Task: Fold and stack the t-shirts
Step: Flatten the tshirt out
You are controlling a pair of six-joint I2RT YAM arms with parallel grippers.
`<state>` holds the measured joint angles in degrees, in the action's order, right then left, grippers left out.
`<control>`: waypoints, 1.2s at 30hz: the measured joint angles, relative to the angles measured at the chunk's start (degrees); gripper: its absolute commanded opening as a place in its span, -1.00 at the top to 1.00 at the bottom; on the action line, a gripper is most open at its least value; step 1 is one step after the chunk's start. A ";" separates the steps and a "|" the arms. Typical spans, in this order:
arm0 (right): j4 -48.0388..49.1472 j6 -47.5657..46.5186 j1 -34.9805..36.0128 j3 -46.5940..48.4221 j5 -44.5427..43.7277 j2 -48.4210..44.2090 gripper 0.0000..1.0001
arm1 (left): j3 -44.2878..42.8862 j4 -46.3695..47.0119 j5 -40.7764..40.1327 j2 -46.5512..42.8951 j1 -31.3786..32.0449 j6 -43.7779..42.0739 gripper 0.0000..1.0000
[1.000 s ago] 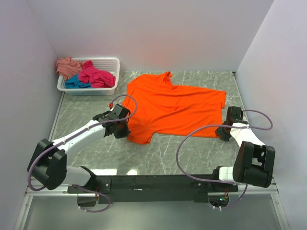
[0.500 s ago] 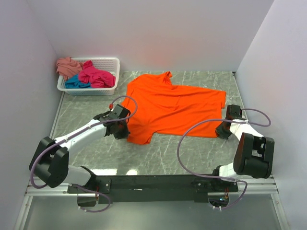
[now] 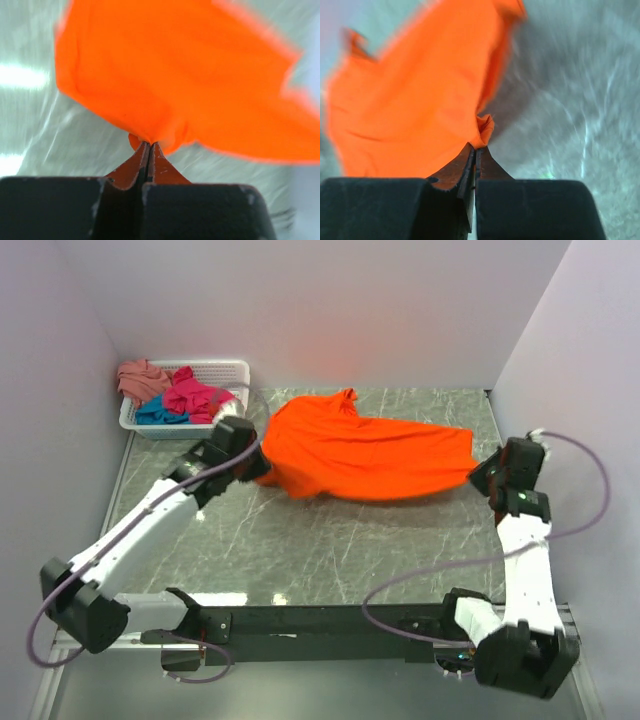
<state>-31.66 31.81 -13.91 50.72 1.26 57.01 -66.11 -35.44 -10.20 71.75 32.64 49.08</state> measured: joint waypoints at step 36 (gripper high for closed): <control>-15.39 -3.67 -0.02 33.92 -8.09 -15.63 1.00 | -33.55 16.92 -16.33 -3.72 -0.26 -24.98 0.99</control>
<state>-47.05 28.14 -13.93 84.64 -6.83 41.39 -99.66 -18.52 -26.52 68.03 32.38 24.10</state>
